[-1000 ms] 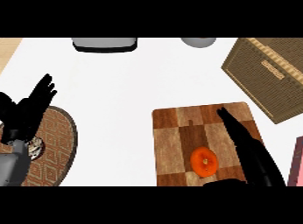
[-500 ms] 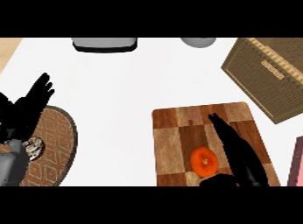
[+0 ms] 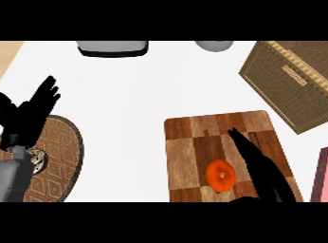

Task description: Pick the squash from the cutting board and place it in the basket

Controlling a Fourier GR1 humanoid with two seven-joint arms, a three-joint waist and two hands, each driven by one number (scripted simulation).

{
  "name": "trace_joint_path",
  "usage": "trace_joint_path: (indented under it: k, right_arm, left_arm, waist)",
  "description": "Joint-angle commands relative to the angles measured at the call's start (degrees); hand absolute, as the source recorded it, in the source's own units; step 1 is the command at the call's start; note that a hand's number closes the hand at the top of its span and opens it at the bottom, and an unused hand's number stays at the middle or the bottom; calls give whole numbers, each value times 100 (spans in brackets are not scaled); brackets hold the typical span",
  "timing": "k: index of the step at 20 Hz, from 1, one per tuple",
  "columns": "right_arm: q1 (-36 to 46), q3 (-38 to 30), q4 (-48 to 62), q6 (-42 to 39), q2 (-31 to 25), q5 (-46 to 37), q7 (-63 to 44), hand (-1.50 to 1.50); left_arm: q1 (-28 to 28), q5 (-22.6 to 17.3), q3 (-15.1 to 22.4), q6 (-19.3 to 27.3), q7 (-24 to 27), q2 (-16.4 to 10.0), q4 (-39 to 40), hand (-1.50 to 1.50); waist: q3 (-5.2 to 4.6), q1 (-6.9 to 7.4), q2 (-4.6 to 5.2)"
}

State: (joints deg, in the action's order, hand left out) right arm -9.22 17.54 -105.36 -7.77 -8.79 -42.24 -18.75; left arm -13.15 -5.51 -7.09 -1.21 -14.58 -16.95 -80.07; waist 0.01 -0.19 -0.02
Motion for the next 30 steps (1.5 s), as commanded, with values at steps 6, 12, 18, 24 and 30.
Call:
trace_joint_path:
  k: [6,12,18,24,30]
  right_arm:
    - [-227,159,-349,-302,-22,48,200,-150]
    - [-386,358,241,434,110,-675,345,-150]
    - [142,261,797,405,367,-806,142,-150]
    - [504,341,1565,334,143,-1201,497,150]
    - [1274,431,2244,628,845,-1463,-433,150]
  left_arm:
    - [146,46,-214,-330,286,7,153,0]
    - [29,211,-222,-168,266,128,128,0]
    - [337,276,-193,-151,163,235,-294,0]
    - [298,192,-342,-349,373,153,18,0]
    - [283,349,-152,-175,65,324,-278,0]
  waist:
    - [-1,5,-2]
    - [-1,5,-1]
    - [0,23,-2]
    - [-1,26,3]
    - [1,77,8]
